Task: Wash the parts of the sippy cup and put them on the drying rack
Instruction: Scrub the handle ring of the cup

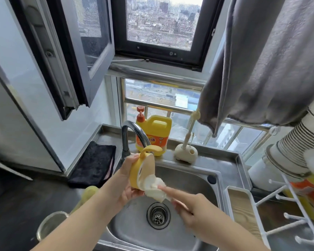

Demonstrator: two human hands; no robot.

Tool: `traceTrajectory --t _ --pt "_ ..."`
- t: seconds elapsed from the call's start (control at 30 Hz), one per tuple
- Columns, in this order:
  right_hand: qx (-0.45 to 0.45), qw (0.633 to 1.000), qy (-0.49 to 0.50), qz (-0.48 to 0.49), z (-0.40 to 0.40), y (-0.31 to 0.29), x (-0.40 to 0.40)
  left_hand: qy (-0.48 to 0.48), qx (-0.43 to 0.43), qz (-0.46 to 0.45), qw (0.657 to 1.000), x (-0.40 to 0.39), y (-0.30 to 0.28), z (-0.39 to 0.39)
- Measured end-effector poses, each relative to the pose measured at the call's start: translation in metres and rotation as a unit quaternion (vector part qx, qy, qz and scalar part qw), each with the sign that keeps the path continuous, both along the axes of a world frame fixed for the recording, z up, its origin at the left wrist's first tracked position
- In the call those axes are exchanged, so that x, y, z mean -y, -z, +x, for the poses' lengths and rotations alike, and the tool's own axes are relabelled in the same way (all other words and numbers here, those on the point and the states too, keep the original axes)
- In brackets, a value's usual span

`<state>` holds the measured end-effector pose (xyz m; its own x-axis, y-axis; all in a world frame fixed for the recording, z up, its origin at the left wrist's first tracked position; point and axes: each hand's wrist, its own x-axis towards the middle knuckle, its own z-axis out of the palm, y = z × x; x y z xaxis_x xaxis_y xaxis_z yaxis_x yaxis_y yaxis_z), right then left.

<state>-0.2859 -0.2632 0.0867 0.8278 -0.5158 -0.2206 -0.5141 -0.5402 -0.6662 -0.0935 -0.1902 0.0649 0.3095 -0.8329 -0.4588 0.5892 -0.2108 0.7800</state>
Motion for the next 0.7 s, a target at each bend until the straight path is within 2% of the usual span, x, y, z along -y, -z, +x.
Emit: traceTrajectory --t 0.17,0.27,0.37,0.47,0.57,0.63,0.7 --pt "0.044 0.995 0.060 0.064 0.002 0.014 0.014 -0.021 -0.030 0.027 0.999 -0.008 0.016 0.002" --pt "0.055 0.994 0.033 0.089 0.009 0.021 0.013 -0.010 -0.062 0.017 0.998 -0.020 0.024 0.006" --pt "0.025 0.996 0.000 0.087 0.022 0.031 0.008 -0.027 -0.066 0.022 0.997 -0.035 0.027 0.010" --pt "0.029 0.995 -0.016 0.089 0.033 0.045 0.003 -0.028 -0.059 -0.031 0.997 -0.056 0.031 0.020" --pt "0.028 0.995 -0.024 0.091 0.046 0.056 -0.002 -0.032 -0.024 -0.076 0.996 -0.080 0.032 0.036" --pt "0.032 0.994 -0.036 0.099 0.056 0.059 -0.006 -0.085 0.031 -0.040 0.995 -0.096 0.029 0.052" --pt "0.037 0.994 -0.044 0.095 0.064 0.062 -0.011 -0.144 0.153 0.034 0.977 -0.111 0.026 0.068"
